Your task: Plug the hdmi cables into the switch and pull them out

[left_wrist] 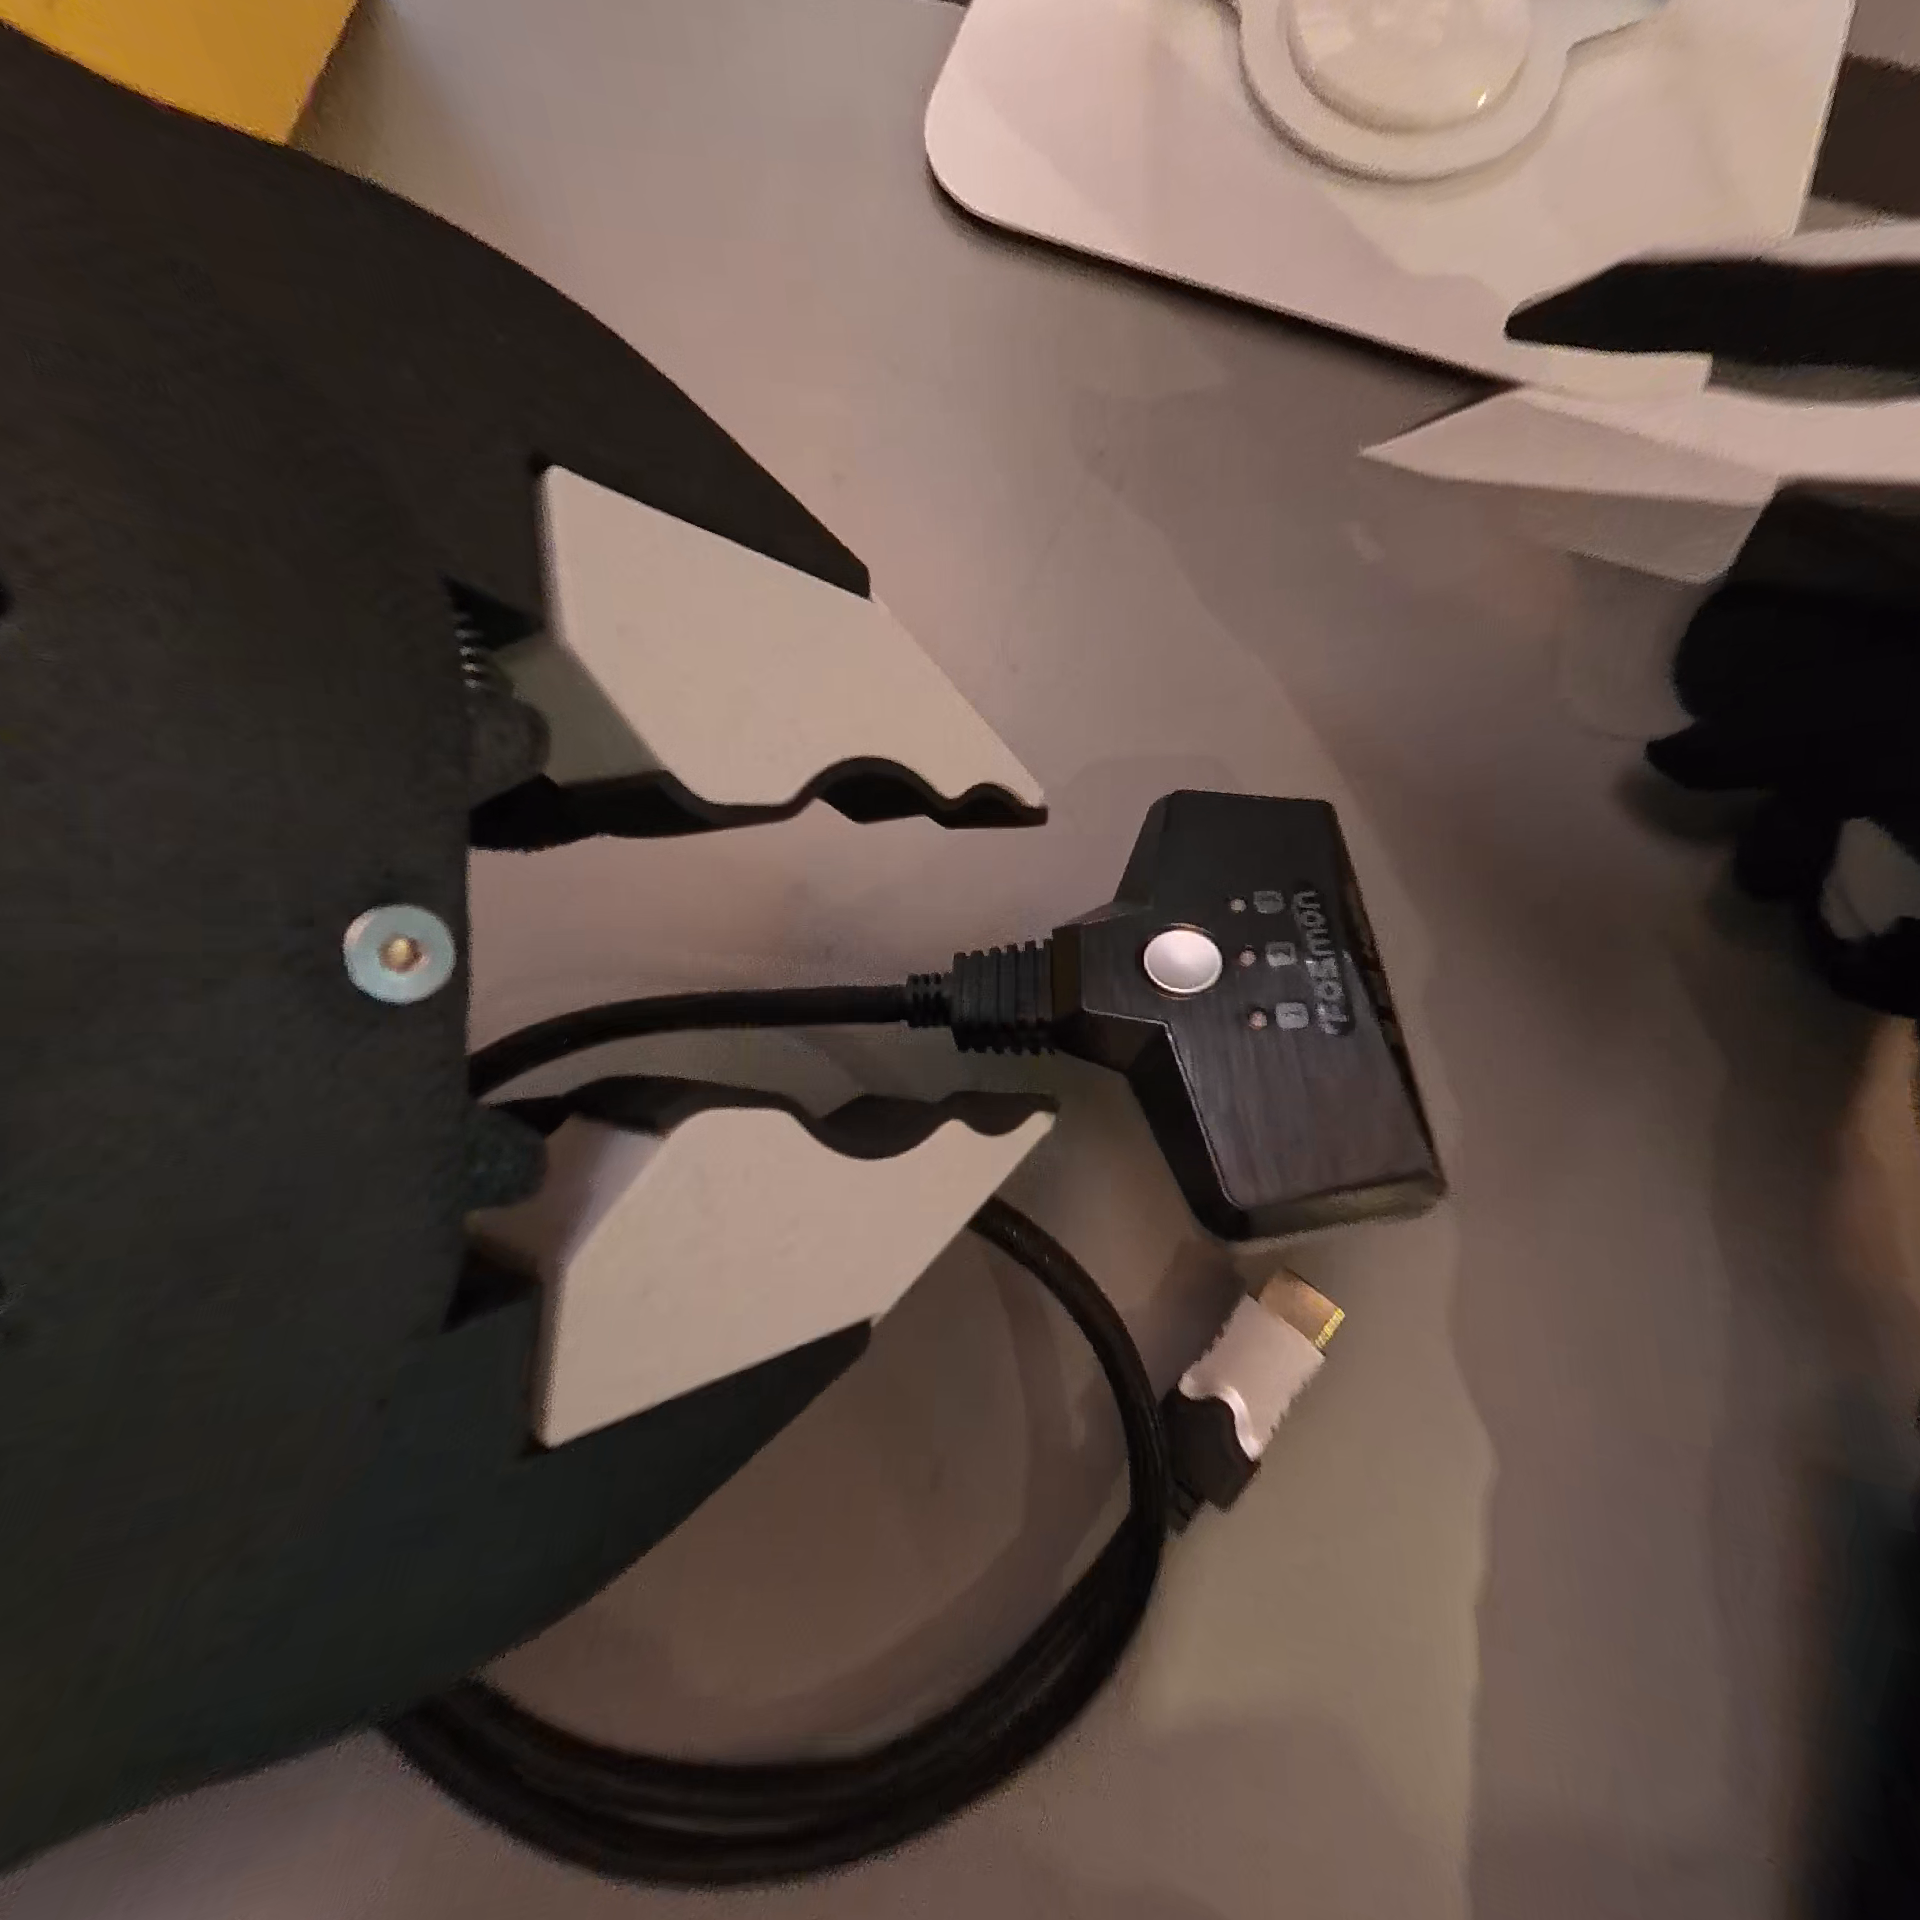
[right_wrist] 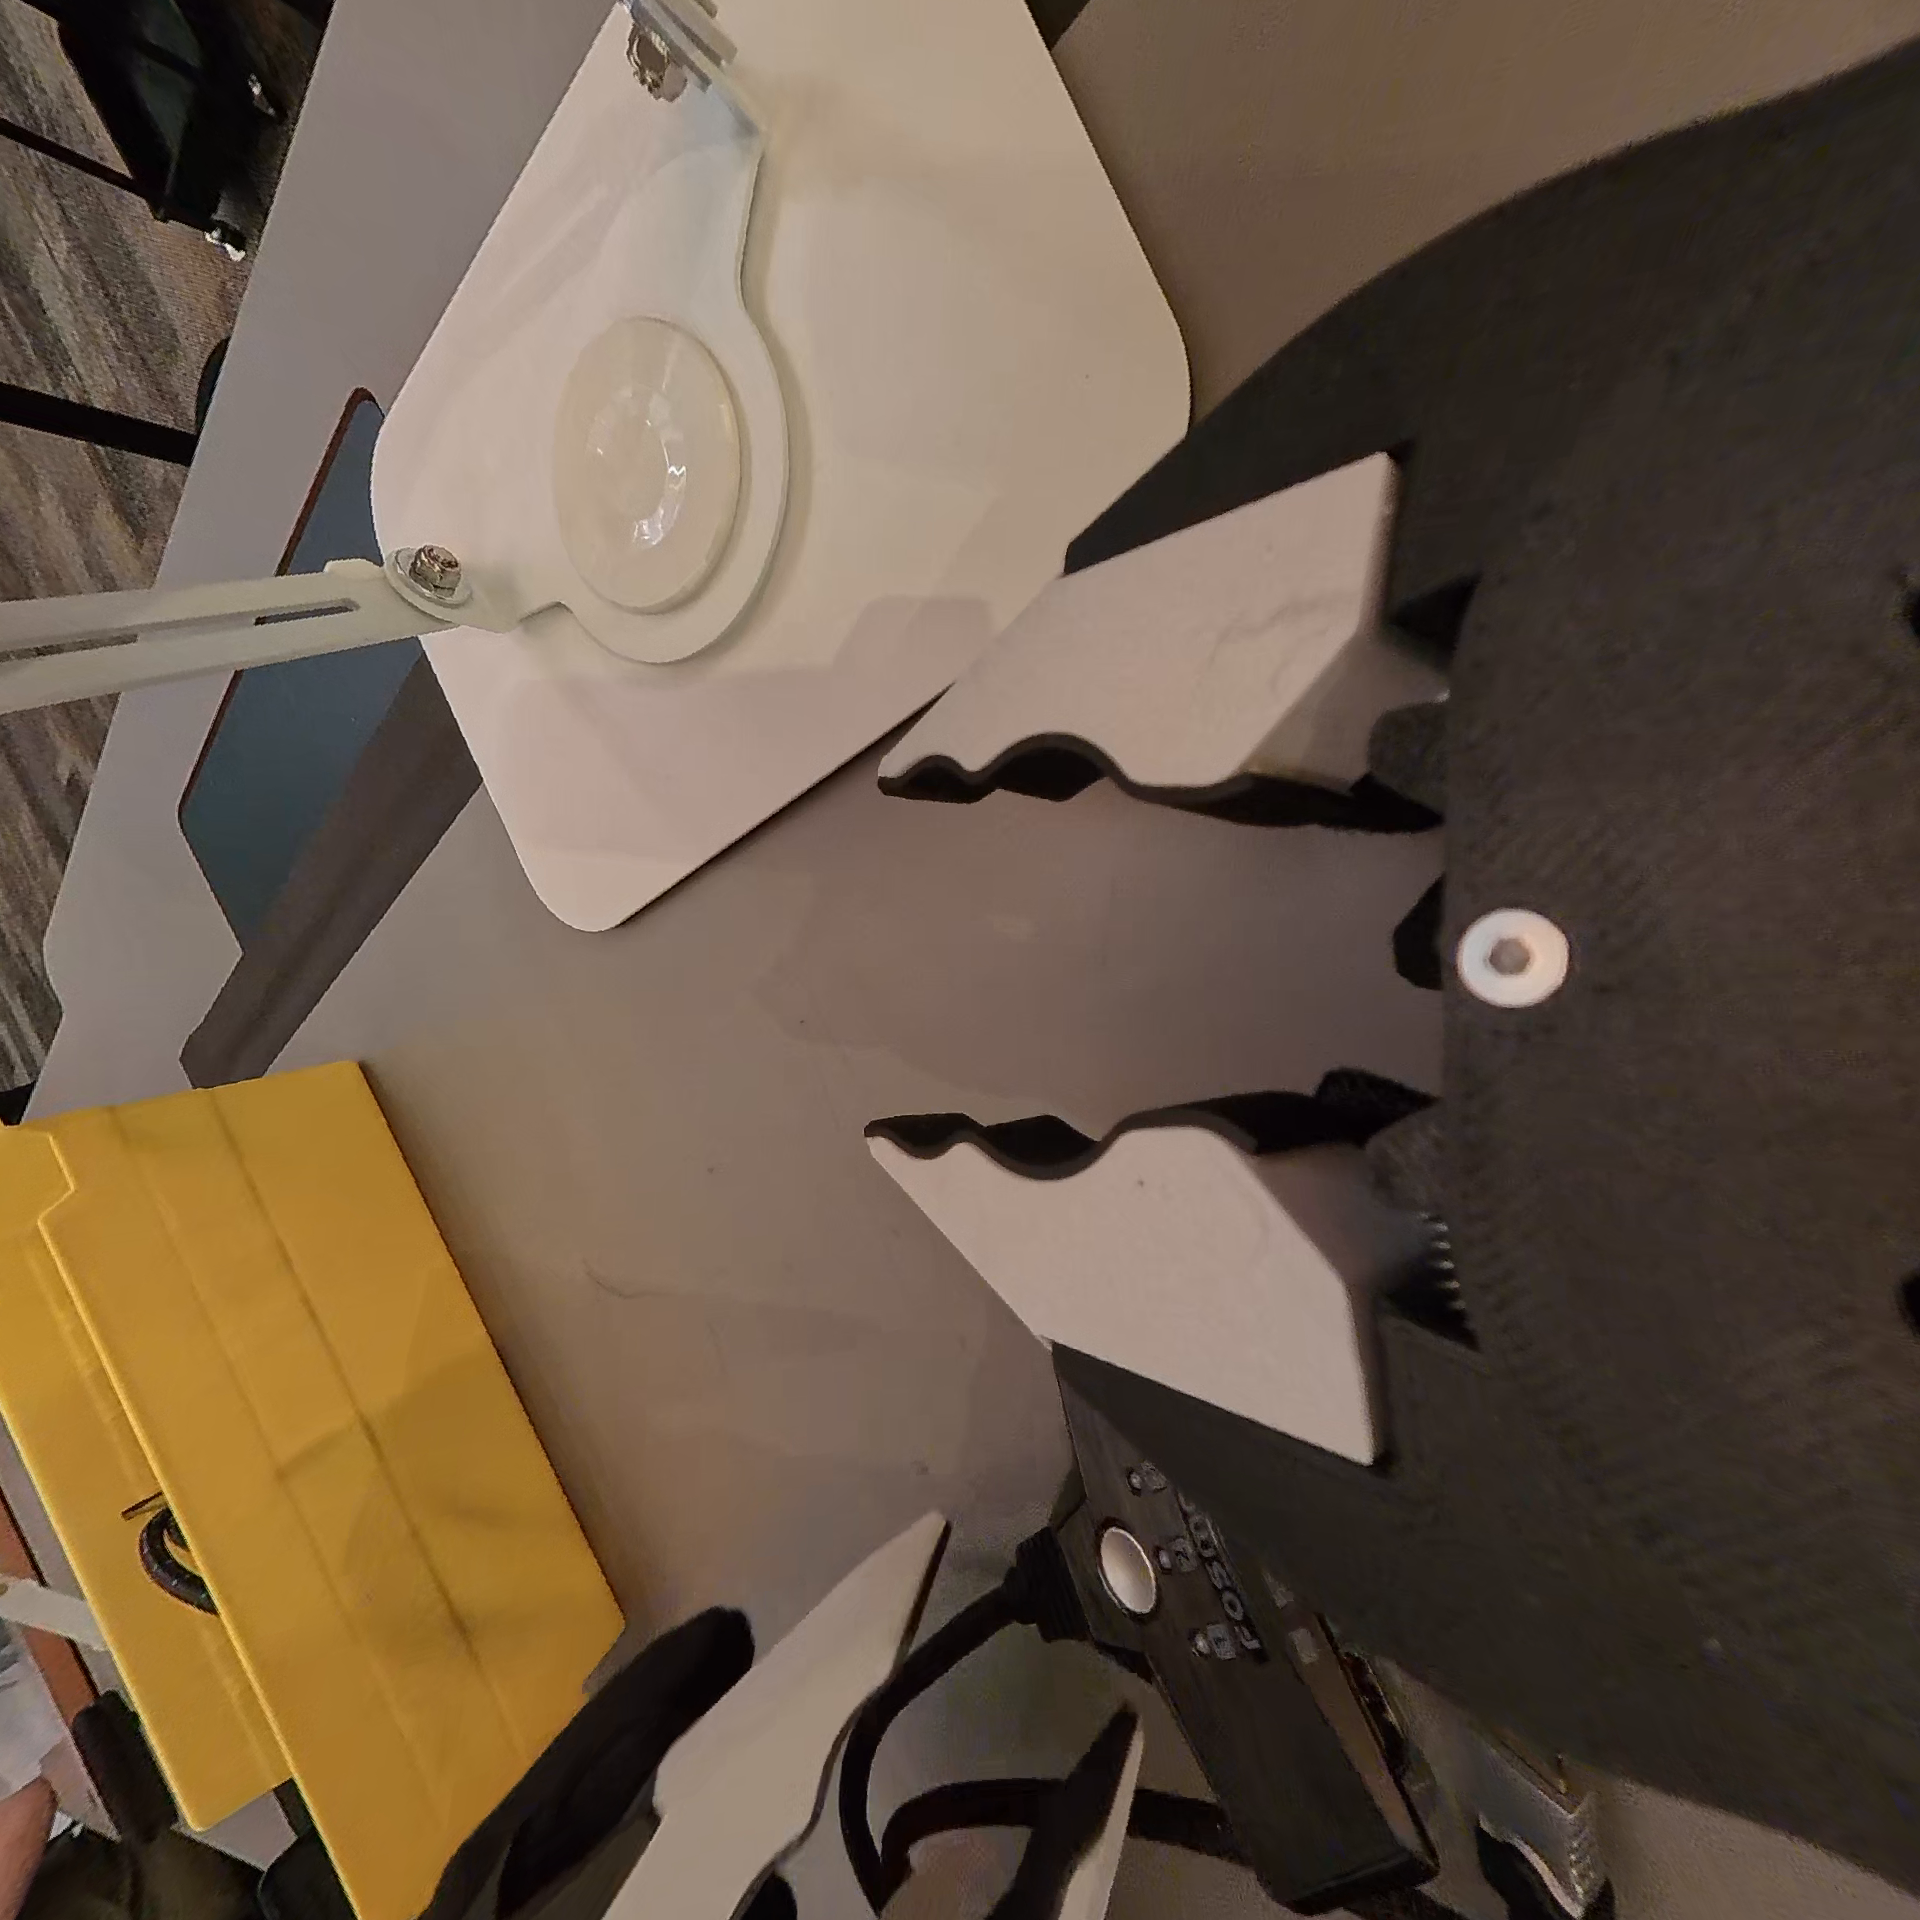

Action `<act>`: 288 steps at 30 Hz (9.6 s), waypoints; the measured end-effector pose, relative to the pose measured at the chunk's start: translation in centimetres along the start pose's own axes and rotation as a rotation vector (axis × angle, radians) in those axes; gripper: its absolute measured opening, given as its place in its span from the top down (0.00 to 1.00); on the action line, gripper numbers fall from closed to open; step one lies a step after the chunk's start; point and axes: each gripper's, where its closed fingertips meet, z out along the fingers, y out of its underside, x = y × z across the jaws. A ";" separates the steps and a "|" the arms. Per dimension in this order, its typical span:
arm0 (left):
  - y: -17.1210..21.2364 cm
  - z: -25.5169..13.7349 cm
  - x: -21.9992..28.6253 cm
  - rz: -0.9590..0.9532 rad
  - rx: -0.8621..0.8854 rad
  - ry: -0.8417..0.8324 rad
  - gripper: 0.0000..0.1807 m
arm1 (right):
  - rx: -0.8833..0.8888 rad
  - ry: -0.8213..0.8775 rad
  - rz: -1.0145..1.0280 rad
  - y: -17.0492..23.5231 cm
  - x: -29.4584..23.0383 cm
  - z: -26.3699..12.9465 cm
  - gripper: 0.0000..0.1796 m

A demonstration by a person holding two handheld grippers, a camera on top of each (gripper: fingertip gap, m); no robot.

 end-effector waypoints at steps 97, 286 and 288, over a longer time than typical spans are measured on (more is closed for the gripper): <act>13.6 -26.2 -8.4 -0.678 -0.147 0.030 0.97 | -0.042 -0.010 -0.016 0.6 -0.3 0.4 0.66; 6.3 -6.6 0.3 0.010 -0.355 0.076 0.77 | 0.211 0.045 0.177 -1.9 6.4 -8.5 0.67; 5.4 -6.7 -0.5 0.014 -0.334 0.048 0.77 | 0.221 0.047 0.180 -2.1 6.5 -8.6 0.67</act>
